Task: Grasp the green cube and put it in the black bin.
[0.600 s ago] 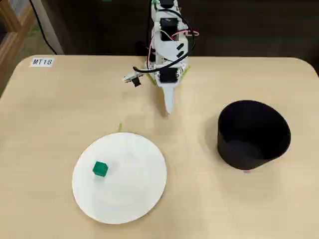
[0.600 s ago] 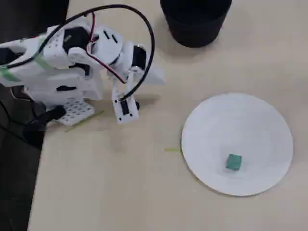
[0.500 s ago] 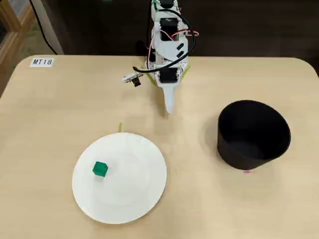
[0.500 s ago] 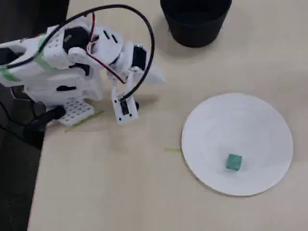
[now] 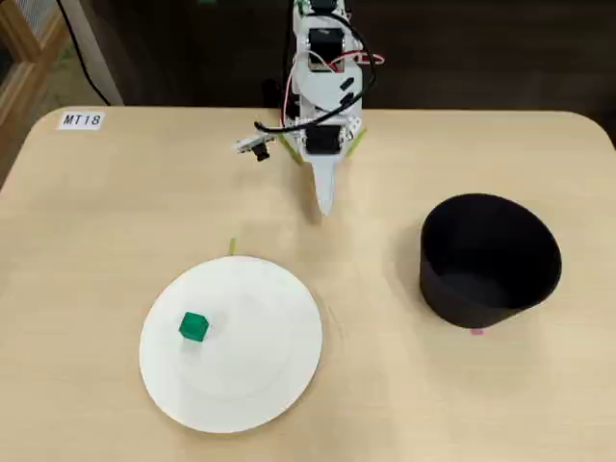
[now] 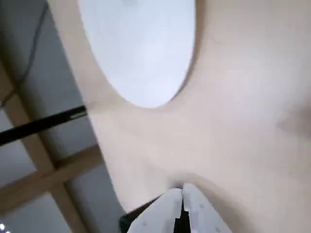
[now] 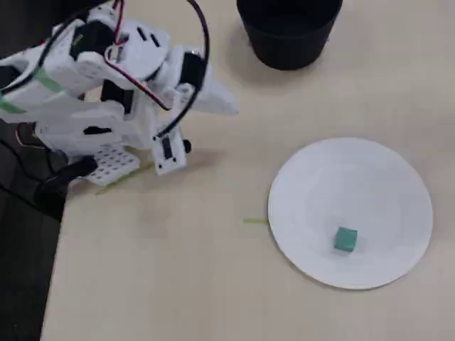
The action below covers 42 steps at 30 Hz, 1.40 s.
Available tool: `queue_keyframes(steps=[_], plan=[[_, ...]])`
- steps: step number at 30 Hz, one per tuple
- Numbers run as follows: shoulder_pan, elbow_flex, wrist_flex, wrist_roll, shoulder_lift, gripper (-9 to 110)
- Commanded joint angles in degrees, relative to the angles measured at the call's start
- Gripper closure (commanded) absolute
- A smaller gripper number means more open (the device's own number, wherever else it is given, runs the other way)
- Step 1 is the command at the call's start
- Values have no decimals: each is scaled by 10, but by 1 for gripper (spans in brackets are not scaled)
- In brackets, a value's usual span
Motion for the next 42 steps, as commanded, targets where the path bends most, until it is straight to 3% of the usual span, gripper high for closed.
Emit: queue_keyframes(steps=[1,4,7,20,27,42], plan=[[2,-231,65,-15,-150,102],[4,-434,149,-30,-332,102],[36,-529,164,-40,-414,102],[182,-572,73,-112,-627,102],[189,-588,-11,-127,-764,102],[250,-738,-49,-162,-987,102]])
